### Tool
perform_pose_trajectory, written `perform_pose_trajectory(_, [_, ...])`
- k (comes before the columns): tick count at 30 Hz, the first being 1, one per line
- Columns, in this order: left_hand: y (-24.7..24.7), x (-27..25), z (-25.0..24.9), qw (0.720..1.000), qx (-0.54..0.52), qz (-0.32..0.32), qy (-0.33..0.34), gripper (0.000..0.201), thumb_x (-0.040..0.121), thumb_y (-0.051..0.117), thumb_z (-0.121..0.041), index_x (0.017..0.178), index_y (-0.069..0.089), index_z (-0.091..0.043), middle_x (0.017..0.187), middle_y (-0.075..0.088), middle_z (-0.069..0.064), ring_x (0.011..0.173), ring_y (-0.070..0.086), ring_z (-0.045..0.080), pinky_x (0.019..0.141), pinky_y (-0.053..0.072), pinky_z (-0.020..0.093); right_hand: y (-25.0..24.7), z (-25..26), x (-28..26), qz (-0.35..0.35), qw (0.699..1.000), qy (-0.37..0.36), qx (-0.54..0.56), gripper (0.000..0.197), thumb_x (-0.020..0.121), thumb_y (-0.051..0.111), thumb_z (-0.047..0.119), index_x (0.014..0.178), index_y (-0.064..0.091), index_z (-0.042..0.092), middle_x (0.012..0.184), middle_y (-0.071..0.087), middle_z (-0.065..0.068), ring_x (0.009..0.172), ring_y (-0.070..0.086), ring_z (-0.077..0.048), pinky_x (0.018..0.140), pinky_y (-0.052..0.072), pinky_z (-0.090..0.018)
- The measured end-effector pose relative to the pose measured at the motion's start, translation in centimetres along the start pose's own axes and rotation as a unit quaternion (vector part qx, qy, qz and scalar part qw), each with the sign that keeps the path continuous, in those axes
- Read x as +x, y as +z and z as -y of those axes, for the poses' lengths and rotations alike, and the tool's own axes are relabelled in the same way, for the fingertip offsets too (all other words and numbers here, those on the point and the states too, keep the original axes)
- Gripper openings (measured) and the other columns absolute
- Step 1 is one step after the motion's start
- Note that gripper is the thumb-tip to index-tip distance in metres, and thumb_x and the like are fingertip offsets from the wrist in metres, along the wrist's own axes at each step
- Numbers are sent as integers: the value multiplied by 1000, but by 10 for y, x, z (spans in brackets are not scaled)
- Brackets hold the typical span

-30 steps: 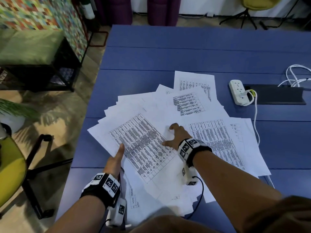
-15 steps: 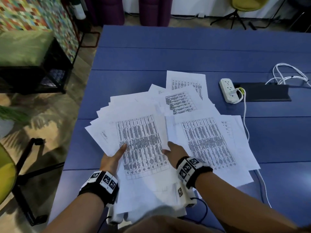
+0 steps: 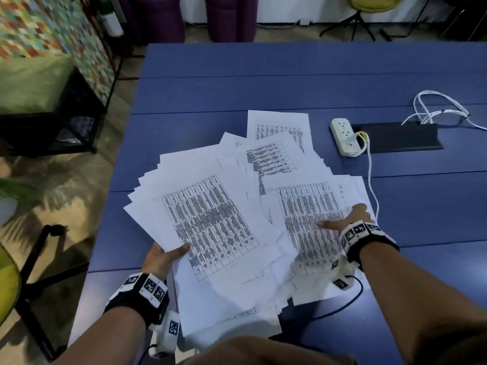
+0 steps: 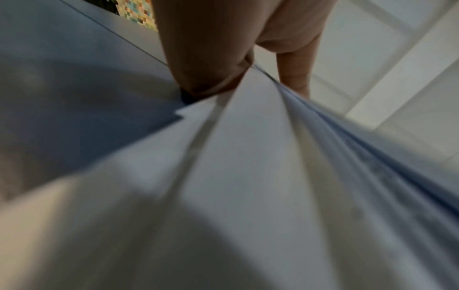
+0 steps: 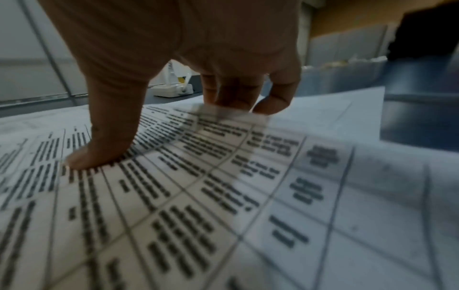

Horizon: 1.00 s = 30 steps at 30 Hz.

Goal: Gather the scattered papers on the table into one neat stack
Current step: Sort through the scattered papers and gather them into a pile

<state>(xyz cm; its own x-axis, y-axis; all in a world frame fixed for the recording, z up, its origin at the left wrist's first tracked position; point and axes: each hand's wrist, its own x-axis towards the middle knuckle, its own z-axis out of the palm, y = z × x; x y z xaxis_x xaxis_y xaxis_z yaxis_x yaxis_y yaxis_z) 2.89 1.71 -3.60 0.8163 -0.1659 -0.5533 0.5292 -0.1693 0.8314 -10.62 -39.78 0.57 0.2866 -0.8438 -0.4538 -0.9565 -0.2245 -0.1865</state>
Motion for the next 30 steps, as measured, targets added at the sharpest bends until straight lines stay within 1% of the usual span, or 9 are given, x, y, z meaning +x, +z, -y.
perform_pose_trajectory(5, [-9,17,17,999,16,-43,-11,124,43,95,-50,142,38,-4,141,51,11,131,47,31,111,35,51,-9,4,1,70,995,-41,57,93,65,85,36,139,40,1,138,49,-18,125,49,-34,101,42,-40])
perform_pose_trajectory(10, [-14,24,21,998,21,-45,-32,111,44,97,-43,133,45,-4,134,57,10,124,52,31,109,37,52,-46,42,-26,-105,970,-198,99,35,90,58,20,124,54,11,113,63,-18,99,59,-36,77,47,-36])
perform_pose_trajectory(14, [-1,6,1,998,7,-51,-36,57,73,83,-11,117,52,7,117,63,15,115,56,30,102,39,41,-96,77,-69,-197,879,-355,250,19,90,61,24,107,62,16,96,68,-10,90,63,-27,76,49,-31])
perform_pose_trajectory(18, [-2,8,3,998,-18,-53,-34,55,73,80,-3,120,52,4,120,63,18,114,57,32,106,39,48,-128,97,-108,-23,742,-402,536,17,85,64,6,97,66,17,95,74,4,95,68,-17,90,54,-39])
perform_pose_trajectory(20, [-2,6,4,998,-44,-40,-26,52,73,79,-1,118,52,-1,120,63,16,113,58,31,106,39,48,-127,96,-116,61,709,-390,584,22,87,61,-3,98,64,15,96,73,3,96,68,-16,89,54,-32])
perform_pose_trajectory(22, [-1,4,2,998,-62,-17,-19,48,74,78,2,116,56,-3,118,64,14,111,59,28,108,38,47,-108,93,-115,100,731,-343,581,18,87,61,-1,98,64,13,95,72,-1,85,68,-11,78,56,-24])
perform_pose_trajectory(24, [-1,2,1,996,-85,-11,-16,38,72,82,-12,105,63,-6,112,66,13,107,61,26,109,38,45,-73,91,-107,94,801,-291,514,10,86,65,4,96,65,6,89,71,-3,71,66,-5,63,51,-14])
perform_pose_trajectory(27, [-18,25,23,987,-133,-11,-91,86,60,75,-76,127,62,-24,137,57,5,126,53,29,109,36,51,-6,88,-99,92,905,-264,320,29,86,69,14,107,62,-4,102,66,-12,90,65,-19,59,40,-11])
perform_pose_trajectory(30, [-8,4,1,979,-140,20,-150,94,63,57,-88,138,53,-31,141,54,9,127,52,35,108,36,52,52,93,-108,148,930,-258,218,31,92,60,15,120,58,3,118,64,-11,104,62,-24,72,39,-17])
